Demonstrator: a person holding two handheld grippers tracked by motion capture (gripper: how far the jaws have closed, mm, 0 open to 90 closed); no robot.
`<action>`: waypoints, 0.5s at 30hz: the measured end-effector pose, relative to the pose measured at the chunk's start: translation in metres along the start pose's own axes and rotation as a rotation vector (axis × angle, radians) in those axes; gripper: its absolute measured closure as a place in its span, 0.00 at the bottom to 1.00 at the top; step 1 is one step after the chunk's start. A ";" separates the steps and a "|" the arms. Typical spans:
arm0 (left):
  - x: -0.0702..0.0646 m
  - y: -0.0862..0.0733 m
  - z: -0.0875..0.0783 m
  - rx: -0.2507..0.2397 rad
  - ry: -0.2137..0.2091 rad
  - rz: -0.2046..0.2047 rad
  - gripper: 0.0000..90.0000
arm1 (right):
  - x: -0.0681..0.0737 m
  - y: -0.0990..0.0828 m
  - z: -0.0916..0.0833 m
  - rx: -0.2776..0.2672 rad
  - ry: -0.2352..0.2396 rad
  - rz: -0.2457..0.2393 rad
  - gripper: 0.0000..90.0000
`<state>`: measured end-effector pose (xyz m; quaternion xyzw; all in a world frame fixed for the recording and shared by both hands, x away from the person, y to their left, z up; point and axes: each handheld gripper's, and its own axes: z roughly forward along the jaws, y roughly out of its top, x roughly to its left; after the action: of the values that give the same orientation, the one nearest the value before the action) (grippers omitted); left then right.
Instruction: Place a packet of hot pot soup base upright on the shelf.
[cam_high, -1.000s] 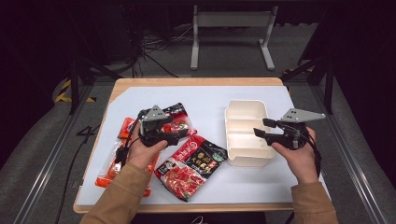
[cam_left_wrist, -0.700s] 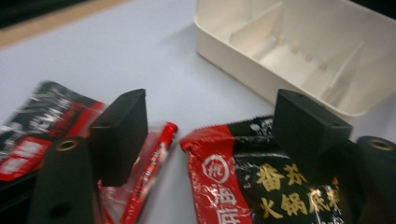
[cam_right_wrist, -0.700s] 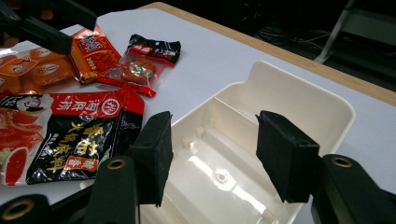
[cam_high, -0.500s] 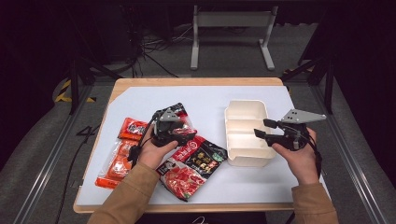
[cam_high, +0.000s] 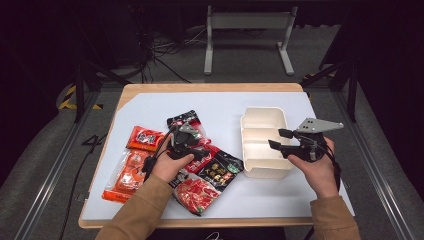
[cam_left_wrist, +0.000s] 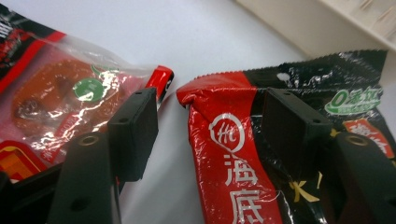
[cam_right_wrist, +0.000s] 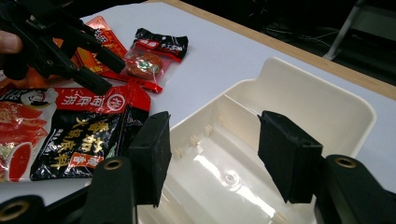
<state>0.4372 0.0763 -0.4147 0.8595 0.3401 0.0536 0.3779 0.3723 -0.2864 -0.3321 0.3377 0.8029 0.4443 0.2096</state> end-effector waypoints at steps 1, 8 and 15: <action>0.001 -0.001 0.002 0.007 -0.004 0.002 0.43 | 0.000 0.000 0.001 0.002 0.000 0.003 0.48; 0.004 -0.004 0.011 0.061 -0.022 0.007 0.46 | 0.002 0.000 0.003 0.011 -0.001 -0.004 0.48; 0.006 -0.005 0.016 0.097 -0.053 -0.013 0.52 | 0.002 -0.001 0.005 0.019 0.001 -0.003 0.48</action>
<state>0.4445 0.0733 -0.4304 0.8757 0.3378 0.0117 0.3449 0.3739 -0.2823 -0.3359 0.3383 0.8077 0.4363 0.2066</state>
